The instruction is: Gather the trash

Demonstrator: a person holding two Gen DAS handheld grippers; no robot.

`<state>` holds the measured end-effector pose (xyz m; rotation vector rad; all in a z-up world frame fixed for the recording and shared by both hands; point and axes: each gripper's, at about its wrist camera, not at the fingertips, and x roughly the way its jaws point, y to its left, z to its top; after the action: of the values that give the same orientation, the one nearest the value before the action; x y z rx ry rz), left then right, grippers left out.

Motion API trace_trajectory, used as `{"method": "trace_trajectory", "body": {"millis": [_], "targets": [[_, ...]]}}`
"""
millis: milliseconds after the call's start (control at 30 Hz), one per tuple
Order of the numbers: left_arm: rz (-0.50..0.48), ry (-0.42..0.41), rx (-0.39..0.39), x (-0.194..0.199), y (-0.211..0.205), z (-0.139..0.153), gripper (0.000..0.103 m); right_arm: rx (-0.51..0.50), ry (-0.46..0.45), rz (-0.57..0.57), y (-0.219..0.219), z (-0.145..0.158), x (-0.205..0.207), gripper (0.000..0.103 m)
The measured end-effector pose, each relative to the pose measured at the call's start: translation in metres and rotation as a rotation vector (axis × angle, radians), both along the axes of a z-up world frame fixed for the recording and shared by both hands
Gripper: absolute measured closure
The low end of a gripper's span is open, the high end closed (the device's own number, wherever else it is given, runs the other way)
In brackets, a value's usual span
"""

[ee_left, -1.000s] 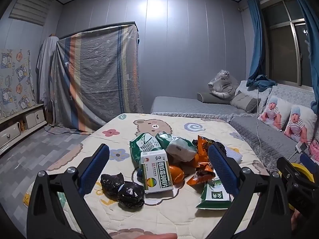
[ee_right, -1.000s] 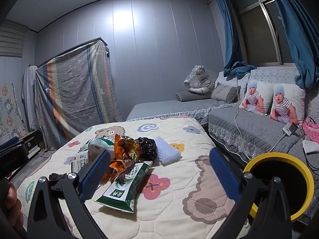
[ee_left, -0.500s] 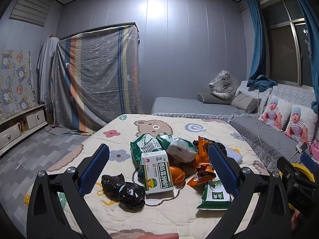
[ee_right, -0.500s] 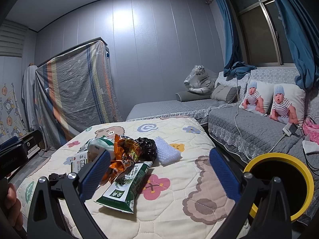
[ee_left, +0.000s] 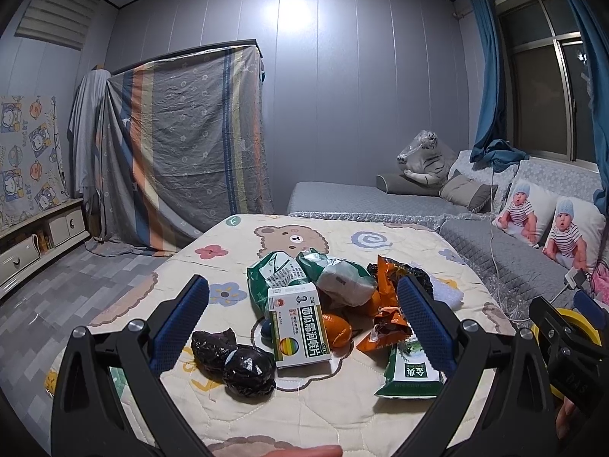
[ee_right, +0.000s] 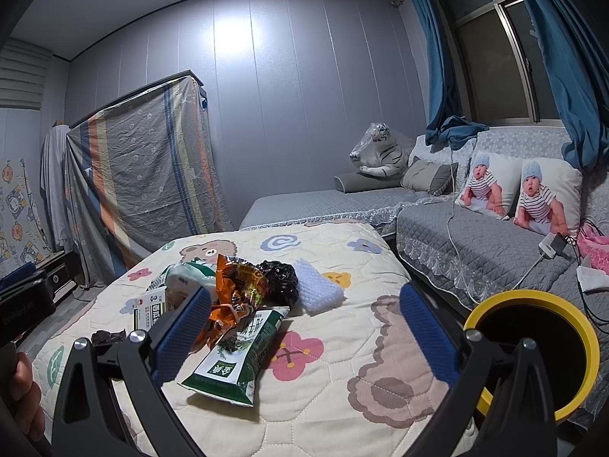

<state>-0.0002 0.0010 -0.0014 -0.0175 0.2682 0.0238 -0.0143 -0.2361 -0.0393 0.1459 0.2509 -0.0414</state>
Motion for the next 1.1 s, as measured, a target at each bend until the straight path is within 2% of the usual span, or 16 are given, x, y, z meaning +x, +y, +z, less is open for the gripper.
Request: {"method": "trace_trajectory", "body": {"millis": [1100], "targets": [[-0.005,0.009,-0.006,0.0016,-0.0019,-0.0010,0.008,0.006,0.011,-0.005,-0.0037,-0.0080,0.0047,0.007]]}}
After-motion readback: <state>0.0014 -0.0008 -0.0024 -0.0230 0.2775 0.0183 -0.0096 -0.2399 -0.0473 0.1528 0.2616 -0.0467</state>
